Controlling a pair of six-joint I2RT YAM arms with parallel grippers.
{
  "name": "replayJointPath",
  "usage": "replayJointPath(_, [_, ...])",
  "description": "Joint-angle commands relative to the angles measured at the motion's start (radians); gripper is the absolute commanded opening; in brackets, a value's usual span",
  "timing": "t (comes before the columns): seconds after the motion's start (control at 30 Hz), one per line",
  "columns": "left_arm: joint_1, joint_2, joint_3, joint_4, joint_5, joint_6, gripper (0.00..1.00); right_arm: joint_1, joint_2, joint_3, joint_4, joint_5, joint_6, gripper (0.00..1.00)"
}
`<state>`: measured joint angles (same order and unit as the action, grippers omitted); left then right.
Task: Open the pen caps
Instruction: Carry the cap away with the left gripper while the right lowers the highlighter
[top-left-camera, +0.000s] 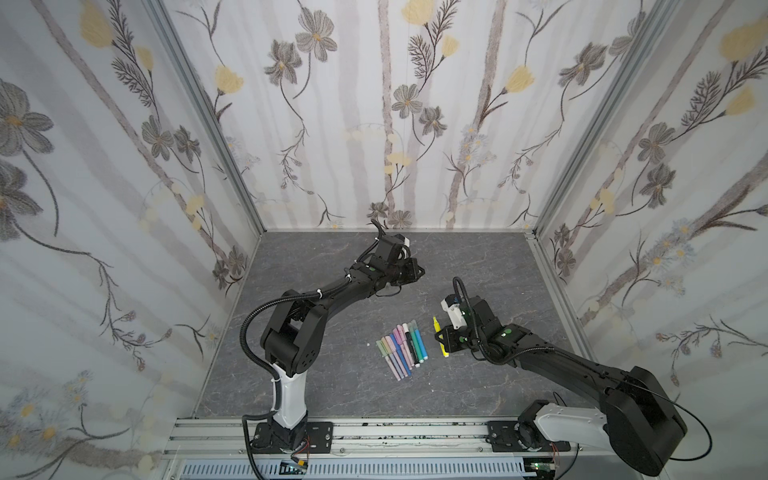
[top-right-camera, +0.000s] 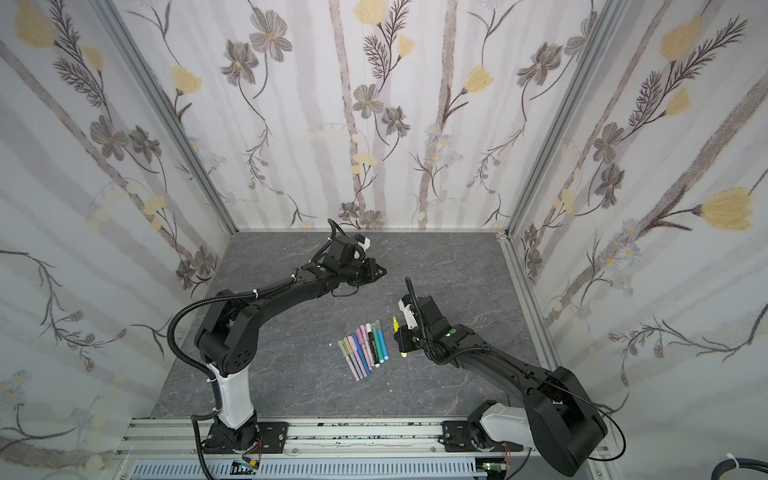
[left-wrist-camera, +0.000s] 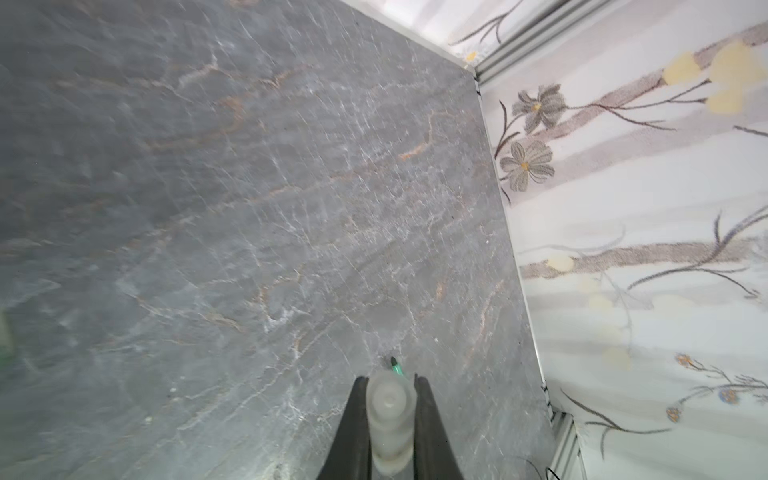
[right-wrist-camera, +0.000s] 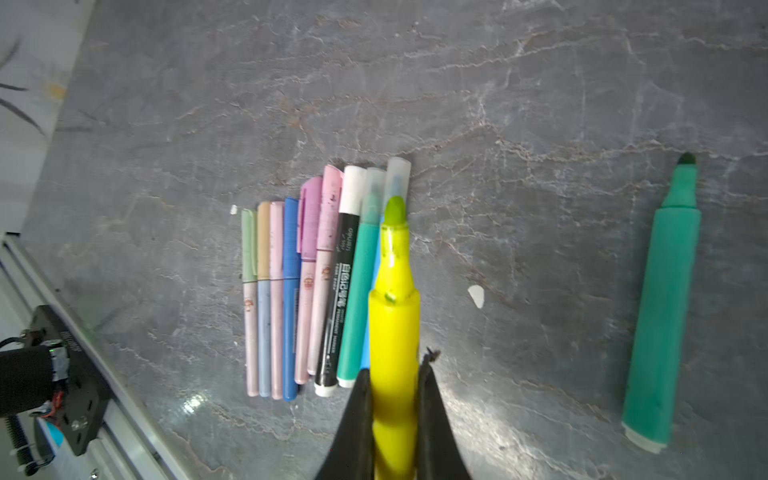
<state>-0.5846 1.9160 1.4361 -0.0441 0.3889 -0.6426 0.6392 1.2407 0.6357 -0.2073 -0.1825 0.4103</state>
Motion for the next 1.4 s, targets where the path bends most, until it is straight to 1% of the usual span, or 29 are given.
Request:
replayJointPath(0.0, [0.032,-0.052,-0.007,-0.086,-0.015,0.073,0.00,-0.001,0.022,0.017,-0.100,0.119,-0.013,0.00])
replayJointPath(0.2, [0.139,-0.198,-0.135,-0.183,-0.040,0.177,0.00,-0.016,0.100,0.062,-0.146,0.243,-0.042,0.00])
replayJointPath(0.33, [0.219,-0.281,-0.276,-0.177,-0.026,0.196,0.00,-0.024,0.178,0.105,-0.170,0.292,-0.065,0.00])
replayJointPath(0.4, [0.243,-0.305,-0.323,-0.164,-0.020,0.202,0.00,-0.025,0.212,0.110,-0.172,0.309,-0.070,0.00])
replayJointPath(0.47, [0.256,-0.313,-0.352,-0.158,-0.015,0.209,0.00,-0.024,0.243,0.161,-0.176,0.320,-0.074,0.00])
replayJointPath(0.73, [0.265,-0.260,-0.370,-0.143,0.004,0.234,0.00,-0.025,0.325,0.241,-0.197,0.356,-0.079,0.00])
replayJointPath(0.9, [0.270,-0.222,-0.361,-0.132,0.013,0.247,0.00,-0.028,0.325,0.261,-0.206,0.363,-0.079,0.00])
replayJointPath(1.03, [0.276,-0.185,-0.352,-0.122,0.019,0.255,0.00,-0.052,0.315,0.274,-0.229,0.373,-0.094,0.00])
replayJointPath(1.17, [0.280,-0.147,-0.340,-0.110,0.025,0.259,0.00,-0.080,0.302,0.277,-0.239,0.361,-0.112,0.00])
replayJointPath(1.37, [0.281,-0.081,-0.309,-0.093,0.043,0.258,0.00,-0.082,0.311,0.281,-0.236,0.321,-0.116,0.00])
